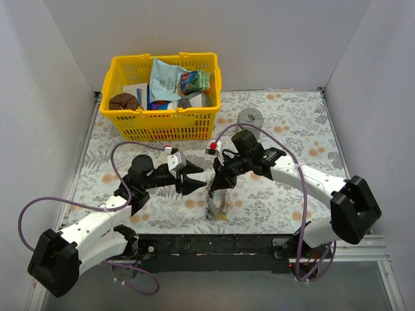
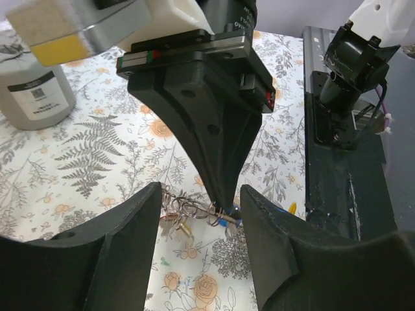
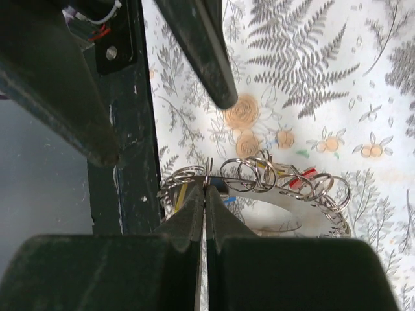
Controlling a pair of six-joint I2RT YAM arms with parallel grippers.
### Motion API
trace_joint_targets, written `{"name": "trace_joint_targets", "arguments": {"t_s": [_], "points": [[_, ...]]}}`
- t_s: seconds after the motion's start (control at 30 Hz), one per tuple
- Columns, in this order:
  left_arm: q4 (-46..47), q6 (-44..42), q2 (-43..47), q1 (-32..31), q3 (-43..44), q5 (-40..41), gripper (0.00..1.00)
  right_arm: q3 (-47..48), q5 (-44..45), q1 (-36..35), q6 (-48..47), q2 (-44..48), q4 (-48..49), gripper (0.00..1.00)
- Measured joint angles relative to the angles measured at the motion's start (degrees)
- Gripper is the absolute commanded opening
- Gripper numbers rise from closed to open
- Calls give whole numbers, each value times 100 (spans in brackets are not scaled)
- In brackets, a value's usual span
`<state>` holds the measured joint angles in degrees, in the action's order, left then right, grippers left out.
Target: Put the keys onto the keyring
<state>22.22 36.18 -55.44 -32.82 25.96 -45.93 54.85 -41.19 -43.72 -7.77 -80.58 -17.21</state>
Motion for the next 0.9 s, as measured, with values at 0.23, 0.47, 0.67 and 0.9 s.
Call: {"name": "trace_joint_targets", "arguments": {"t_s": [0.23, 0.47, 0.67, 0.9], "points": [[-87, -50, 293, 0, -42, 260, 50, 531, -315, -144, -11, -319, 286, 1], [-120, -85, 291, 0, -118, 352, 49, 144, -549, -190, 61, -229, 999, 1], [46, -20, 107, 0, -197, 343, 49, -798, -520, -190, 114, -227, 1248, 1], [461, 168, 7, 0, -503, 190, 41, -1266, -186, -190, 85, -146, 931, 1]]}}
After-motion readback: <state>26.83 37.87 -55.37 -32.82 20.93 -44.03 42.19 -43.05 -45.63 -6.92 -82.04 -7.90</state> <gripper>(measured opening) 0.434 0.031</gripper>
